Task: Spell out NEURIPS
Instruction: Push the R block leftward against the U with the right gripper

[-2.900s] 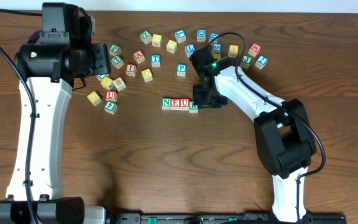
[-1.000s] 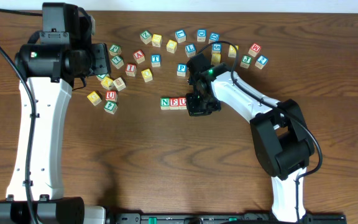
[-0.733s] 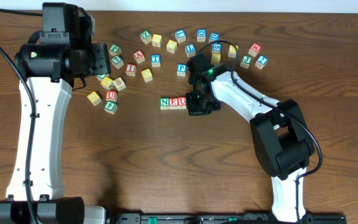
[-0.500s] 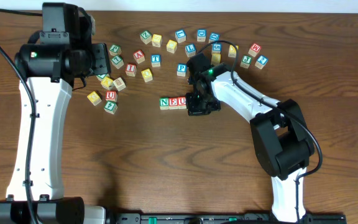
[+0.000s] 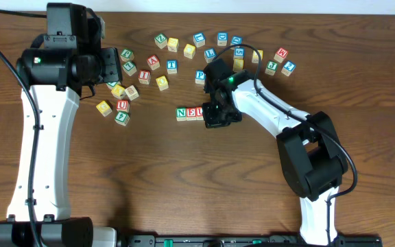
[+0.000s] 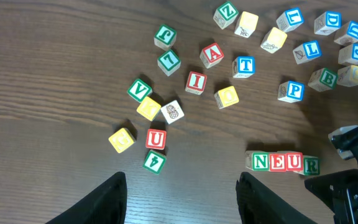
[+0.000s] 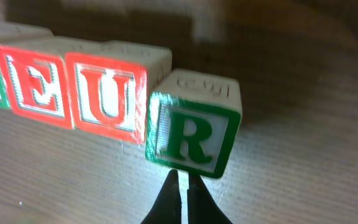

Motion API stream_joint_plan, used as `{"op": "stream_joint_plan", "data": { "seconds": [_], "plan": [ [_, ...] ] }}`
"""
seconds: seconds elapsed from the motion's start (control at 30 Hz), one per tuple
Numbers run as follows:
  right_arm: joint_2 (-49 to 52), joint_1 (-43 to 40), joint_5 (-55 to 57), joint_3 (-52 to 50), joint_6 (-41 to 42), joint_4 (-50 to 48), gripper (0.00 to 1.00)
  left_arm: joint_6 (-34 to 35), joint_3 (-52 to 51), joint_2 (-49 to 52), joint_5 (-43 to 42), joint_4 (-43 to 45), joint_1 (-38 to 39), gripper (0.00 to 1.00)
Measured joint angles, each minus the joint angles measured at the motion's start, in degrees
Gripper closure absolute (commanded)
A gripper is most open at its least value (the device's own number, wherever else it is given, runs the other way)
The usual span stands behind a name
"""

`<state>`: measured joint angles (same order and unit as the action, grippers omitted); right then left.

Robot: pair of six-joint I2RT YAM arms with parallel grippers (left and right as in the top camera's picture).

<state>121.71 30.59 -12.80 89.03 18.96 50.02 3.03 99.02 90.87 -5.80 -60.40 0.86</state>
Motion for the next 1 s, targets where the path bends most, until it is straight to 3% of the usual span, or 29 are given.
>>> {"op": "stream_joint_plan", "data": {
  "seconds": [1.0],
  "plan": [
    [0.0,0.66,1.25,0.0,-0.13,-3.02,0.99,0.0,0.0,0.0,0.0,0.0,0.0,0.44]
  ]
}}
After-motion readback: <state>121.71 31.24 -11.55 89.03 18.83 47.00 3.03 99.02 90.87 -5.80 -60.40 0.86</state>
